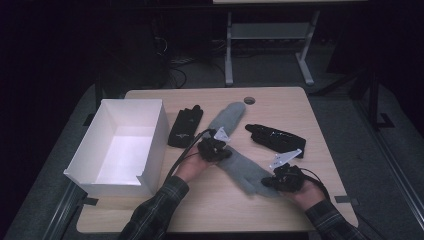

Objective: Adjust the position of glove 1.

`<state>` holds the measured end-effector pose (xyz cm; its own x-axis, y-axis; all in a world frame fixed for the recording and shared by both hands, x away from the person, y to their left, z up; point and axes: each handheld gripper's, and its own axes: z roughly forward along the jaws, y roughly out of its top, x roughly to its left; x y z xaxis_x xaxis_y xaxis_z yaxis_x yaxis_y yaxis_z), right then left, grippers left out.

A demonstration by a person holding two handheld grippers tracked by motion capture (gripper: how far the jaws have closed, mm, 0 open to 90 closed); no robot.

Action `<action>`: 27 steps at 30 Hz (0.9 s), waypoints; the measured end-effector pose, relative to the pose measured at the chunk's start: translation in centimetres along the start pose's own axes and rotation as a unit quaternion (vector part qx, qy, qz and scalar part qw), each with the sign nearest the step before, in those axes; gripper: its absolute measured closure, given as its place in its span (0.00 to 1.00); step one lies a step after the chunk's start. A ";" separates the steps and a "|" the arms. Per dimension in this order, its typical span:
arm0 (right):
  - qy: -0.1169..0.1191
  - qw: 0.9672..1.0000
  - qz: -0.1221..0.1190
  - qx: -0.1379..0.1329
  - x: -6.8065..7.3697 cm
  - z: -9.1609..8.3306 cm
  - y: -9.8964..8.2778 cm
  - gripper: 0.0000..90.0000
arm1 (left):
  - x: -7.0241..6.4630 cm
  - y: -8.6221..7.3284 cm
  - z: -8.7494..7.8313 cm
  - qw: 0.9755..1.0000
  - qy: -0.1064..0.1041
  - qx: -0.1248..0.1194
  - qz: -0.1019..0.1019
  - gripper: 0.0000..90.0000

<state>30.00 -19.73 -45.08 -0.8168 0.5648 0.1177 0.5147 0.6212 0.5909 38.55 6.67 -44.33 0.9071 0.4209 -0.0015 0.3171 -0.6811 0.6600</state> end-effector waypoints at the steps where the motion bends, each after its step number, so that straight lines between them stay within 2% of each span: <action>1: -0.004 1.000 0.002 -0.001 -0.3 -0.1 0.0 1.00 | -0.2 -0.3 -0.3 1.000 -0.003 0.000 -0.004 1.00; 5: -0.021 1.000 0.000 -0.001 -1.5 -0.1 0.2 1.00 | -1.2 -1.4 -1.4 1.000 -0.017 0.001 -0.016 1.00; 9: -0.026 1.000 0.003 -0.001 -2.1 0.0 0.6 1.00 | -2.5 -2.2 -2.3 1.000 -0.022 0.007 -0.013 1.00; 12: -0.033 0.999 -0.003 -0.002 -2.5 0.3 1.1 1.00 | -3.6 -2.8 -3.1 0.999 -0.030 0.013 -0.002 1.00; 13: -0.037 0.999 -0.001 -0.005 -3.0 0.6 1.5 1.00 | -4.3 -3.2 -3.4 0.999 -0.037 0.007 -0.007 1.00; 15: -0.037 0.999 -0.001 -0.008 -3.3 0.8 1.8 1.00 | -4.5 -3.4 -3.6 0.999 -0.044 0.008 -0.006 1.00; 18: -0.036 0.999 0.002 -0.011 -3.5 1.2 2.3 1.00 | -5.4 -3.9 -4.2 0.998 -0.056 0.008 -0.007 1.00; 19: -0.038 0.999 -0.006 -0.012 -3.7 1.6 2.8 1.00 | -5.9 -4.1 -4.4 0.998 -0.061 0.006 -0.009 1.00; 20: -0.039 0.999 -0.008 -0.014 -3.7 1.8 3.1 1.00 | -6.0 -4.2 -4.6 0.998 -0.064 0.010 -0.004 1.00; 27: -0.036 0.999 -0.015 -0.018 -3.4 2.9 4.2 1.00 | -6.9 -4.7 -5.0 0.997 -0.074 0.008 -0.007 0.99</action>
<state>35.70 -17.42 -45.30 -0.8106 0.5841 0.0419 0.4784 0.6193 0.6226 29.45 10.01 -43.63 0.9333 0.3375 -0.1227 0.3331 -0.6858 0.6471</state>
